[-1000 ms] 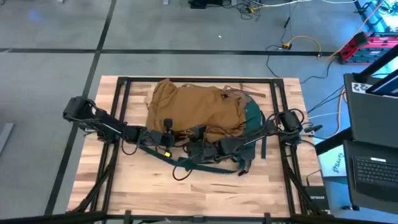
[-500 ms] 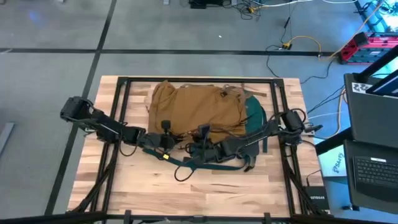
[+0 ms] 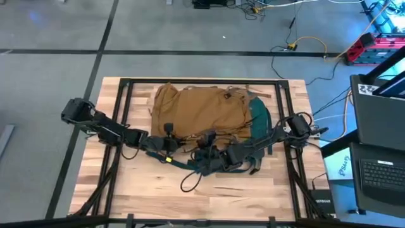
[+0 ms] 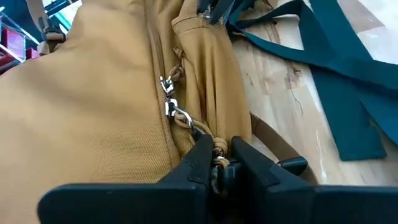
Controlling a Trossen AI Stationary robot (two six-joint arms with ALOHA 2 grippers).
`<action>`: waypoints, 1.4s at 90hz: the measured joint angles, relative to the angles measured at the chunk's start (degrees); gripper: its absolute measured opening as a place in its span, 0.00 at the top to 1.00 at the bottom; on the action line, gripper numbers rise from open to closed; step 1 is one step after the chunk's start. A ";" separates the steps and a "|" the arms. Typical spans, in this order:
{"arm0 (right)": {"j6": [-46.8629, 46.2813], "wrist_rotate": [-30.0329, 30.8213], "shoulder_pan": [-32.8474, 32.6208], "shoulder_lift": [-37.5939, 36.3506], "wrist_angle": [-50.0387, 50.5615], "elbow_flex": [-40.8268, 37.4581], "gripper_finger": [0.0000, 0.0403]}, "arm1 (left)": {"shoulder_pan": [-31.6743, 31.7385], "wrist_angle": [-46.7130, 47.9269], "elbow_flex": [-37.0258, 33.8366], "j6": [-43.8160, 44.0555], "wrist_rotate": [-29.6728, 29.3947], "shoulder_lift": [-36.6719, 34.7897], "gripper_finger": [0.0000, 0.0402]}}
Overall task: Unpack backpack
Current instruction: Open the brown backpack
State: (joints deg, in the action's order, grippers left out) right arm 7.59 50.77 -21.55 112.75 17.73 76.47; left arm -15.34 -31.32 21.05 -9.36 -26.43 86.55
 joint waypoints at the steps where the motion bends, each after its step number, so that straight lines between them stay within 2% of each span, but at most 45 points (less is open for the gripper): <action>1: -0.43 -0.25 -0.07 0.00 0.14 0.00 1.00 | -0.01 -0.08 -0.03 -0.08 0.03 -0.04 0.94; 31: -14.17 -9.88 -5.19 -3.10 5.53 -0.68 1.00 | -1.35 -3.70 -0.64 -6.41 1.10 -4.72 0.94; 42: -19.39 -10.90 -7.29 -3.14 5.45 -2.02 1.00 | -1.35 -5.00 -0.82 -7.59 1.04 -6.50 0.85; 61: -31.64 -18.41 -10.02 -3.10 8.04 -6.15 1.00 | -1.01 -7.46 -0.73 -8.85 -2.05 -7.57 0.71; 86: -44.42 -18.30 -12.18 -3.06 7.33 -12.36 1.00 | -0.58 -8.03 0.30 -8.84 -0.86 -7.62 0.66; 106: -47.92 -16.91 -12.77 -2.99 9.53 -13.29 1.00 | -0.32 -8.19 1.34 -8.78 1.38 -7.70 0.66; 126: -53.08 -16.76 -12.85 -2.97 15.23 -13.28 1.00 | 0.97 -7.25 1.43 -10.14 0.95 -7.77 0.65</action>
State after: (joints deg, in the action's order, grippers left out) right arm -45.49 34.01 -34.41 109.78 32.97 63.18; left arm -14.36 -38.57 22.48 -19.51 -25.48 78.78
